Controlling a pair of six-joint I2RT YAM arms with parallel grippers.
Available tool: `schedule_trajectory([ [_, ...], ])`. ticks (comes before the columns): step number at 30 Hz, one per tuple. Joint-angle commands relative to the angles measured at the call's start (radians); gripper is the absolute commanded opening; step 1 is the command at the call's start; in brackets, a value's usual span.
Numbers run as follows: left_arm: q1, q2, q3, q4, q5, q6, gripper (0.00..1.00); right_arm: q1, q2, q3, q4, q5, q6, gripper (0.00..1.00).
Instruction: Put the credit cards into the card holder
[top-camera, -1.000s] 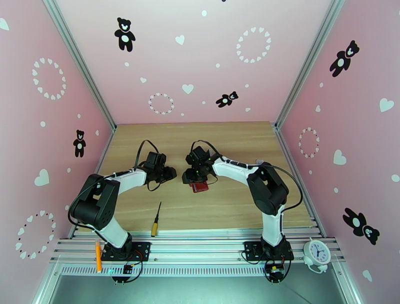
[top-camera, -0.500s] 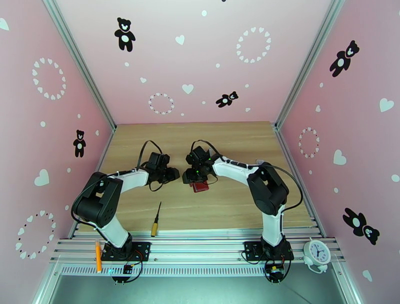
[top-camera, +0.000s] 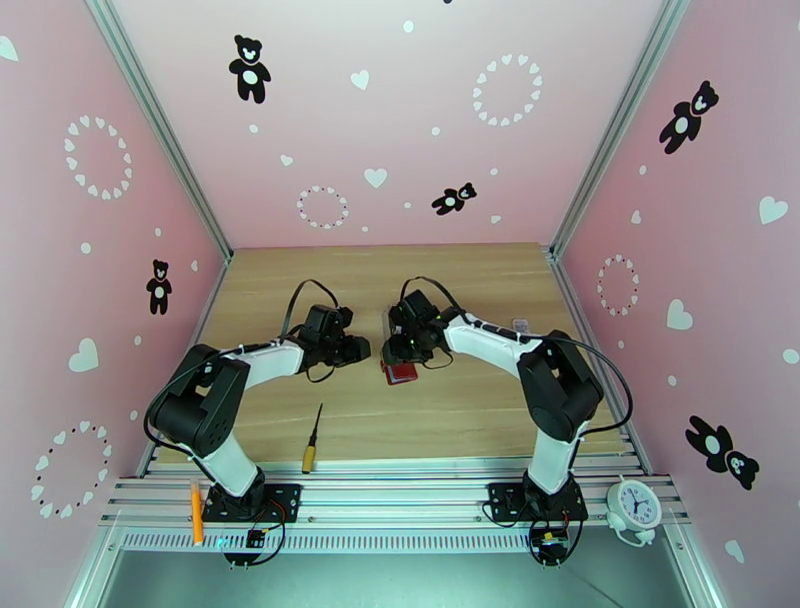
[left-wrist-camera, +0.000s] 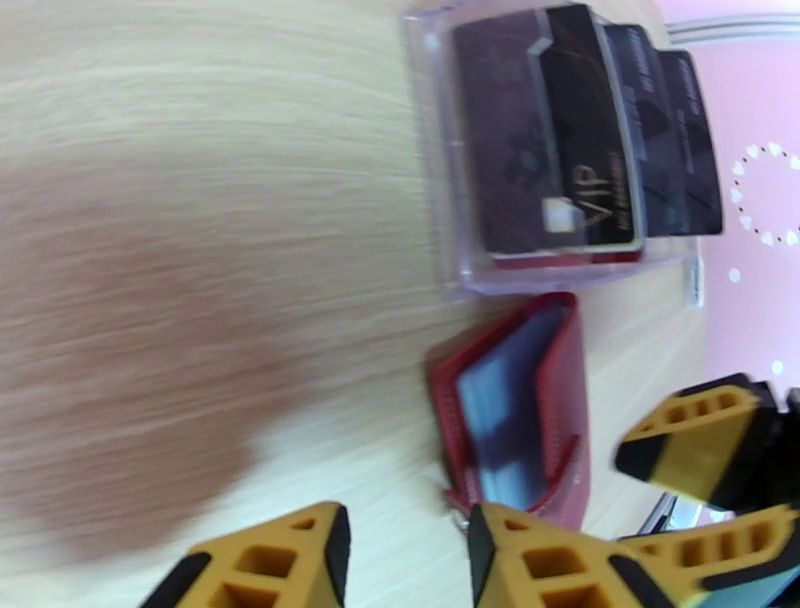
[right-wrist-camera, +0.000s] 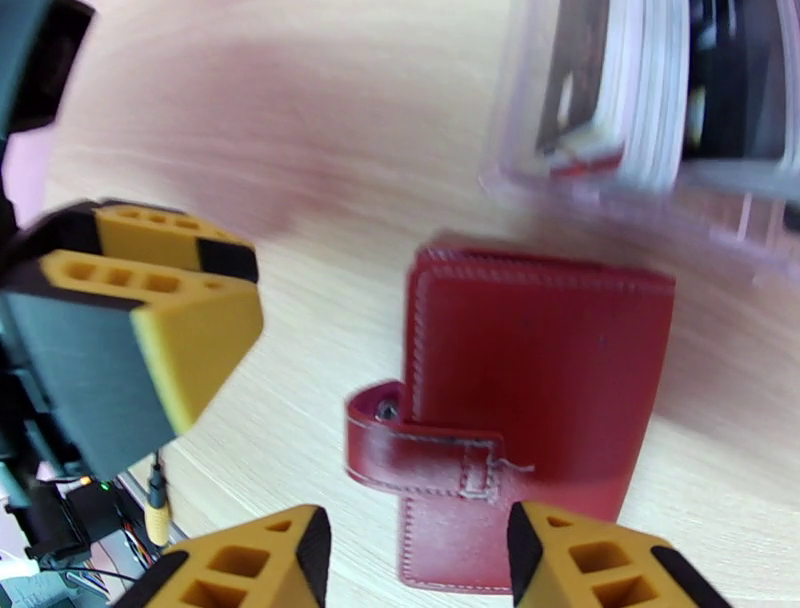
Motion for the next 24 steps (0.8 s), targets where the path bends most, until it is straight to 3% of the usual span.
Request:
schedule_trajectory([
  [1,-0.022,-0.039,0.005,0.049,0.034,0.025,0.4,0.001,0.01,-0.019,0.03,-0.013,0.006,0.52],
  [24,-0.031,-0.02,-0.005,0.113,0.071,0.005,0.41,0.041,0.062,-0.047,0.112,-0.091,0.056,0.51],
])
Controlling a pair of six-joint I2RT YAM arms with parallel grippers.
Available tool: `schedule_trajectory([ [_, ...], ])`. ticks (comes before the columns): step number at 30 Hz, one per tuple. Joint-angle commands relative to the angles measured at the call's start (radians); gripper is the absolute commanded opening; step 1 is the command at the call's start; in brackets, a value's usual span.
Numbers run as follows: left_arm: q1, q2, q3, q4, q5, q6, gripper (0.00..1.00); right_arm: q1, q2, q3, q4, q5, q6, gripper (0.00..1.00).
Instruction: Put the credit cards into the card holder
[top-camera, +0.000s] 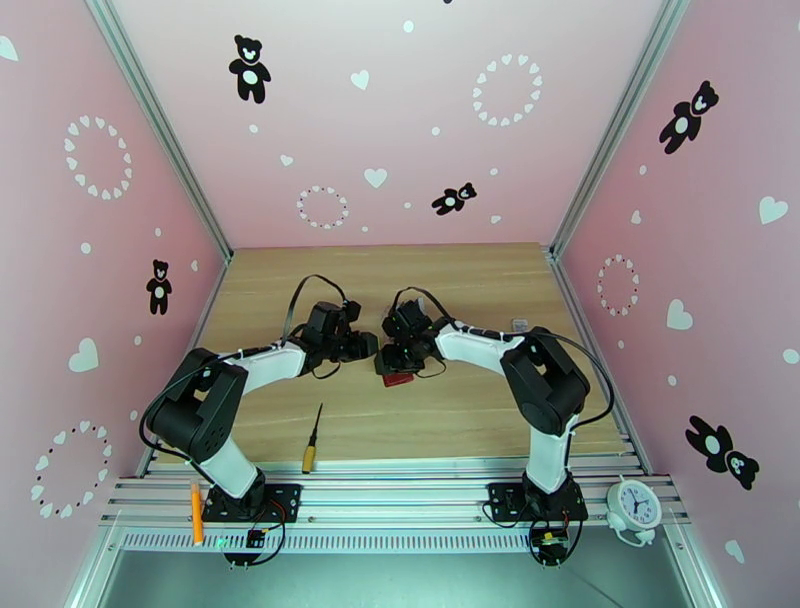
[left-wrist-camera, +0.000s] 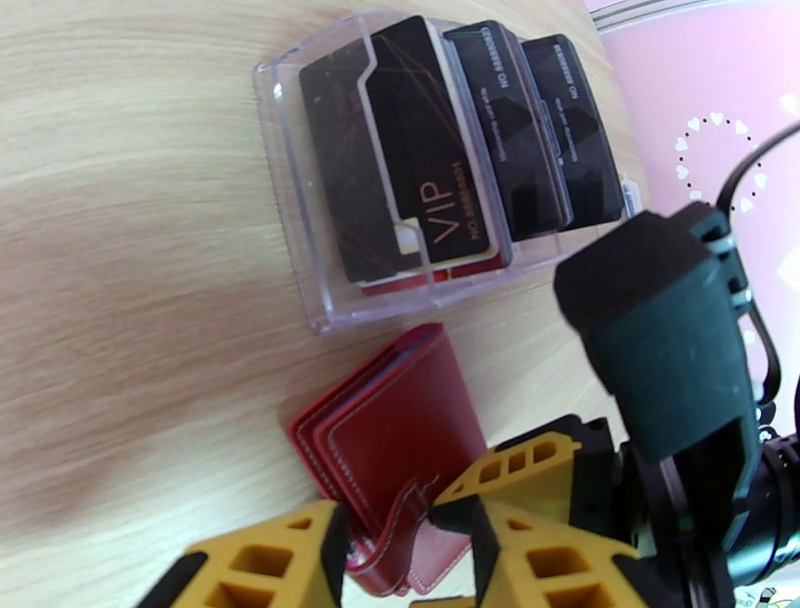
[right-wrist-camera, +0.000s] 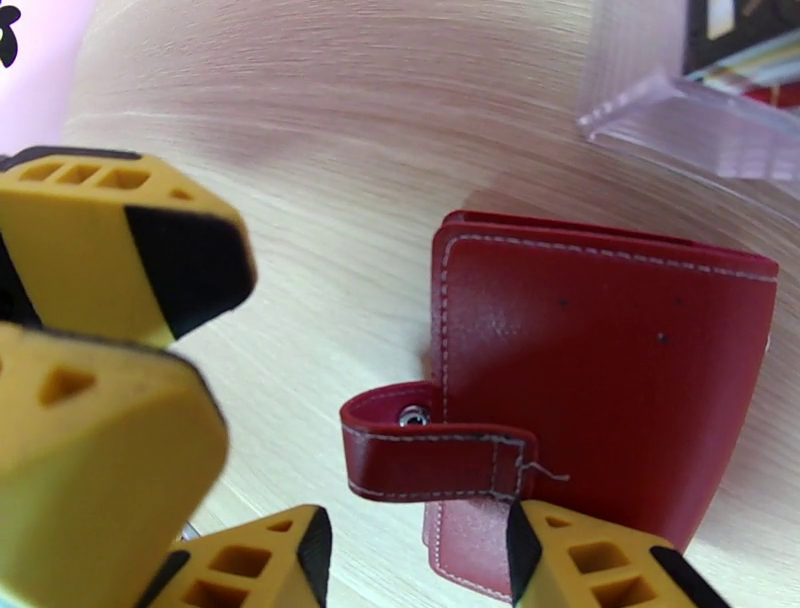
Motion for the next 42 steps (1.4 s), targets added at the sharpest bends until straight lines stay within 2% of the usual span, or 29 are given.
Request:
schedule_trajectory([
  [1,-0.005,0.006,-0.006,0.028,0.039,-0.002,0.41,0.005,-0.013,-0.015,-0.005,-0.003,0.004,0.51],
  [12,-0.046,0.01,0.005,0.063,0.086,0.007,0.42,-0.052,-0.153,-0.016,-0.081,0.039,-0.034,0.52],
  [21,-0.078,0.065,0.038,0.062,0.123,0.007,0.42,-0.143,-0.229,-0.11,-0.102,0.049,-0.087,0.51],
  [25,-0.079,0.097,0.055,0.036,0.118,0.011,0.42,-0.166,-0.216,-0.146,-0.069,0.03,-0.107,0.51],
  [36,-0.079,0.099,0.088,-0.105,-0.025,0.059,0.4,-0.2,-0.134,-0.193,0.091,-0.089,-0.085,0.44],
  [42,-0.074,0.134,0.11,-0.146,-0.031,0.058,0.4,-0.202,-0.088,-0.18,0.109,-0.092,-0.076,0.43],
])
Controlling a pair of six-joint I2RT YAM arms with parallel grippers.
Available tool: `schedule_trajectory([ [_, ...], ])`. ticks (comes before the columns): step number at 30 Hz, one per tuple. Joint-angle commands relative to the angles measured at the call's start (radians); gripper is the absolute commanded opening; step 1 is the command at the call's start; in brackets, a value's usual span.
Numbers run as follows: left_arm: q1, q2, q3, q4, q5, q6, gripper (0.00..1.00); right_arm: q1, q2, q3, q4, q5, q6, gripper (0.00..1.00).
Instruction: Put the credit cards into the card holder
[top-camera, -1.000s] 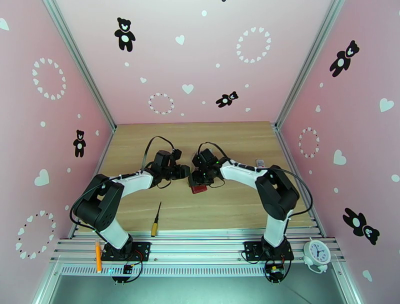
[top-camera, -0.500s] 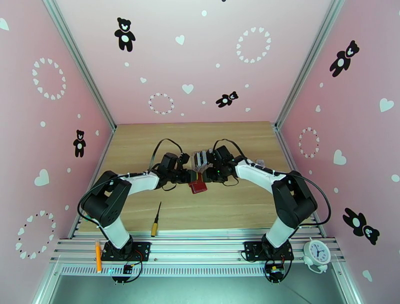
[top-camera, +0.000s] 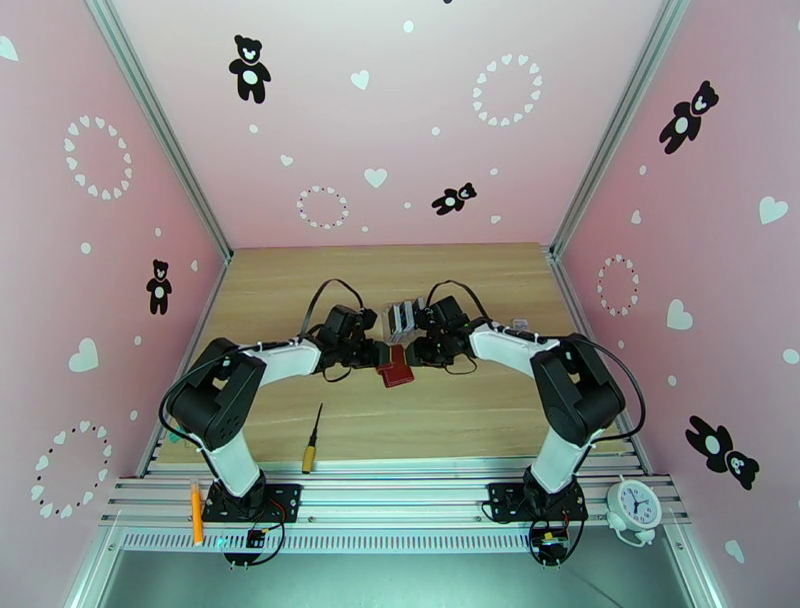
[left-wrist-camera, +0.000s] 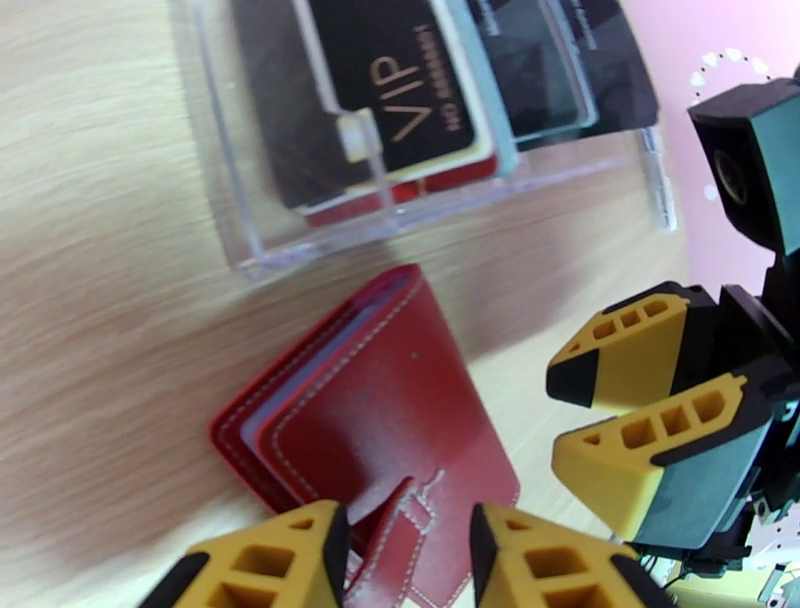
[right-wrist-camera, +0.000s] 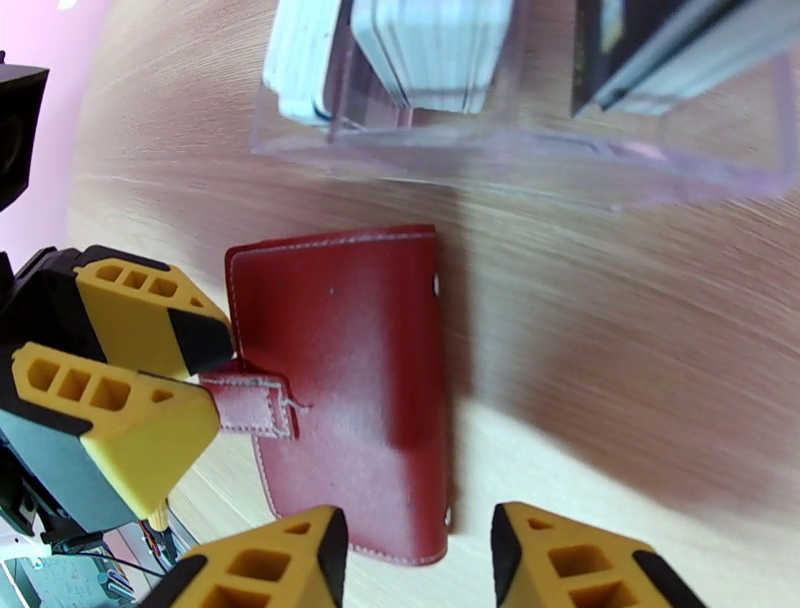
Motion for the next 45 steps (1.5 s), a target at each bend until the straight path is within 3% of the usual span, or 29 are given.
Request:
schedule_trajectory([
  [1,0.005,0.032,0.03,-0.053,-0.029,0.022,0.4,-0.004,0.04,0.0,0.038,-0.027,0.009,0.43],
  [17,0.019,0.079,0.052,-0.091,-0.027,0.021,0.39,-0.004,0.121,-0.025,0.144,-0.11,0.059,0.42],
  [32,0.028,0.101,0.061,-0.109,-0.024,0.015,0.38,-0.004,0.047,-0.081,0.219,-0.202,0.137,0.41],
  [34,0.026,0.106,0.063,-0.113,-0.023,0.015,0.35,-0.004,0.032,-0.085,0.227,-0.209,0.15,0.4],
  [38,0.028,0.112,0.066,-0.111,-0.015,0.011,0.18,-0.003,0.002,-0.091,0.233,-0.213,0.167,0.4],
  [45,0.026,0.12,0.068,-0.109,-0.003,0.007,0.12,0.019,0.005,-0.085,0.264,-0.218,0.197,0.39],
])
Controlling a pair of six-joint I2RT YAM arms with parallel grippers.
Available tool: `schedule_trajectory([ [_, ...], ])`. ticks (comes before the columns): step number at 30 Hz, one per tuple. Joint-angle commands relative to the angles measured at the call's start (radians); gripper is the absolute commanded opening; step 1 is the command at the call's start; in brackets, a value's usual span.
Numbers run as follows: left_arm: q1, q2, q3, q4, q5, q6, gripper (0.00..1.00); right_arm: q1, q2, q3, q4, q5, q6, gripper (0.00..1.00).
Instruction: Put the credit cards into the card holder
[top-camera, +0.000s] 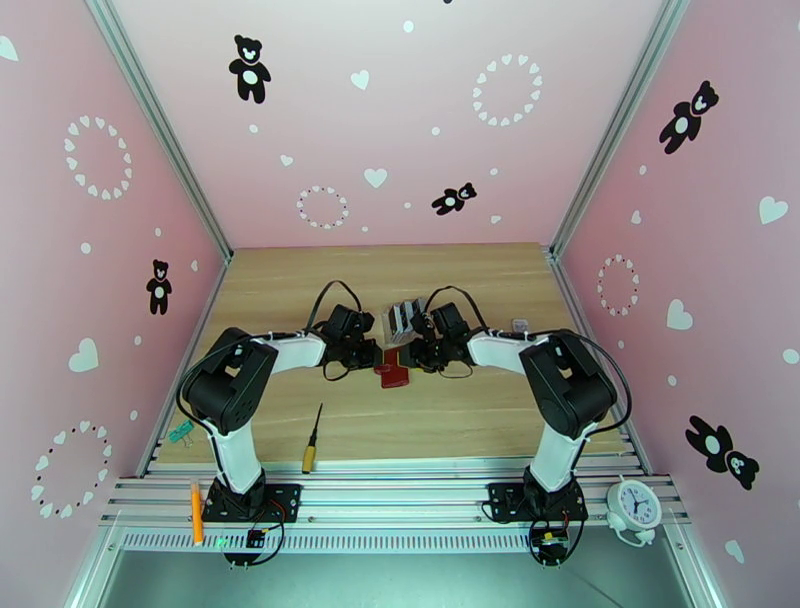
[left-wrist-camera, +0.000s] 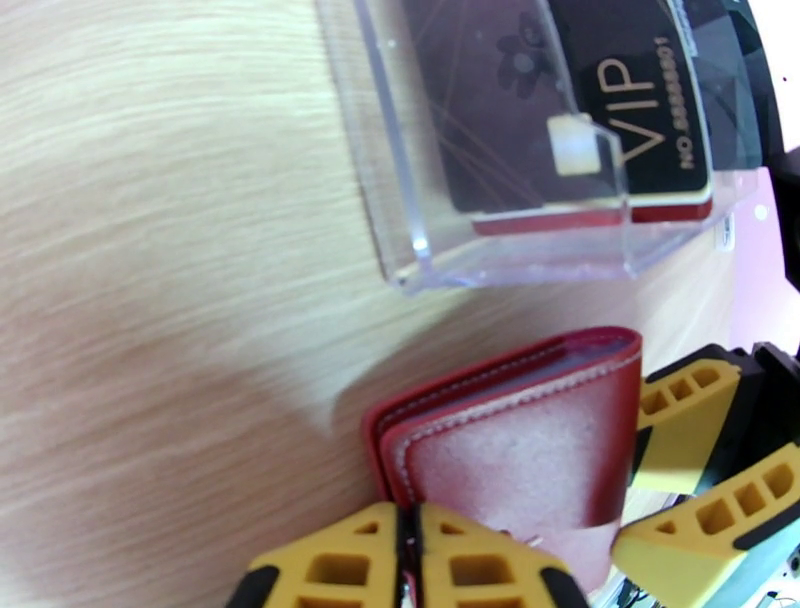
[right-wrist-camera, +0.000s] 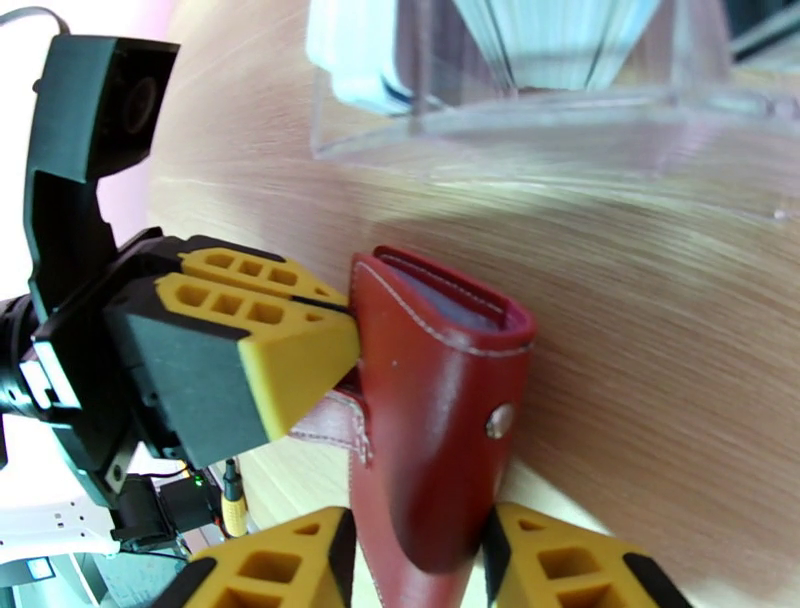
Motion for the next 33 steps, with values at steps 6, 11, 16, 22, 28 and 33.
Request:
schedule_trajectory([
  [6,0.0,0.028,0.011,-0.028,0.014,0.0,0.13,0.042,-0.018,0.002,0.056,-0.022,0.046,0.38],
  [11,-0.001,0.029,0.011,-0.027,0.017,-0.003,0.13,0.053,-0.024,0.009,0.07,-0.017,0.06,0.37],
  [16,0.0,0.028,0.011,-0.026,0.018,-0.003,0.14,0.056,-0.021,0.025,0.076,-0.012,0.07,0.3],
  [22,0.0,0.027,0.011,-0.026,0.019,-0.001,0.14,0.057,-0.026,0.032,0.082,-0.013,0.08,0.16],
  [28,0.0,0.026,0.007,-0.012,0.025,-0.006,0.16,0.061,-0.043,0.04,0.077,-0.009,0.087,0.02],
  [33,0.002,0.008,-0.004,0.002,0.016,-0.006,0.24,0.06,-0.066,0.05,0.049,-0.005,0.081,0.0],
])
